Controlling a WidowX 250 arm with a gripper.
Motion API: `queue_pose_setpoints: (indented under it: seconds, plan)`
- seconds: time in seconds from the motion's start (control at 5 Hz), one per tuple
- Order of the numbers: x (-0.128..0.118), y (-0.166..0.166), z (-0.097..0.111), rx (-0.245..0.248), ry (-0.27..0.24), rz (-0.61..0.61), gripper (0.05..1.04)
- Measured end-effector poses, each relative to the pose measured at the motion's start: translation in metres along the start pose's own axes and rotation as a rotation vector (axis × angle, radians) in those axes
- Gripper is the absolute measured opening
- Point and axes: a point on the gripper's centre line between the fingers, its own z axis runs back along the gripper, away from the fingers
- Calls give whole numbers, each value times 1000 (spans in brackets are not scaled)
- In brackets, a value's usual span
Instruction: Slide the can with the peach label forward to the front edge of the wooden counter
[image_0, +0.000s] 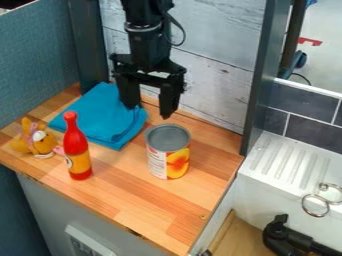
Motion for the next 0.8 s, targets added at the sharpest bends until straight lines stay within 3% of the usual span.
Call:
queue_pose_setpoints:
  seconds: [0.2,0.4,0.8]
  plan:
    - [36,-12,-16,-4,-82,-25,999]
    - [55,-28,-41,-8,-110,-9,999]
    - [70,-28,-86,44,-55,26,999]
